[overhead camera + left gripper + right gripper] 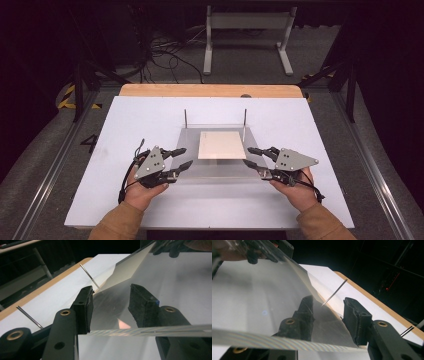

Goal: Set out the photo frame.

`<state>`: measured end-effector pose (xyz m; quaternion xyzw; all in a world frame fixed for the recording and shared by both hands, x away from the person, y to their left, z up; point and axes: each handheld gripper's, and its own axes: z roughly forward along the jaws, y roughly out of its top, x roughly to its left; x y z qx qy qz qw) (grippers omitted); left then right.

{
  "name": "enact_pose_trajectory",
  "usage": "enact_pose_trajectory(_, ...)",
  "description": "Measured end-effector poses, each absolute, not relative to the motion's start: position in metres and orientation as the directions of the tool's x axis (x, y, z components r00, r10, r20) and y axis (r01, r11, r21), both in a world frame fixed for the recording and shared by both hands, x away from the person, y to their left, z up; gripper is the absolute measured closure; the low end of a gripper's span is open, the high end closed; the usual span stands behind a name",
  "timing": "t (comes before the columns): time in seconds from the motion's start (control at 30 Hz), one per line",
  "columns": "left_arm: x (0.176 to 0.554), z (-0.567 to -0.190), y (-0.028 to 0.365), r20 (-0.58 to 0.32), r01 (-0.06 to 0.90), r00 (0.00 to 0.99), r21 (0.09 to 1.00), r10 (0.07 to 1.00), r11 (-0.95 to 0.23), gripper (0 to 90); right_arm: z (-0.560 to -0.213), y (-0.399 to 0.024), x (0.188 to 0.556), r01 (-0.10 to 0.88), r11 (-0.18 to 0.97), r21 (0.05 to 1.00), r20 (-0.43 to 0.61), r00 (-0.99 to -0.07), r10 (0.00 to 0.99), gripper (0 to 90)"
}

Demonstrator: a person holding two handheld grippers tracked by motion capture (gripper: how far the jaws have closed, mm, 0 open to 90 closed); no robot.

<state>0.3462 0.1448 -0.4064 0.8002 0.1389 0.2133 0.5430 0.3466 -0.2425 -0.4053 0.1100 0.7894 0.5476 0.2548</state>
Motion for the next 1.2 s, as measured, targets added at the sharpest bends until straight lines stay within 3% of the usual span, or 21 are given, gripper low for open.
enact_pose_trajectory(0.87,0.348,-0.338,0.133,0.304,-0.117,0.808,0.923,0.505,-0.368,62.3,-0.339,-0.244,0.356,-0.257,0.339,0.905,-0.405,-0.765,0.501,57.8)
enact_pose_trajectory(1.2,0.344,-0.322,0.137,0.285,-0.135,0.810,0.941,0.513,-0.310,62.3,-0.318,-0.248,0.347,-0.285,0.284,0.915,-0.397,-0.757,0.519,59.6)
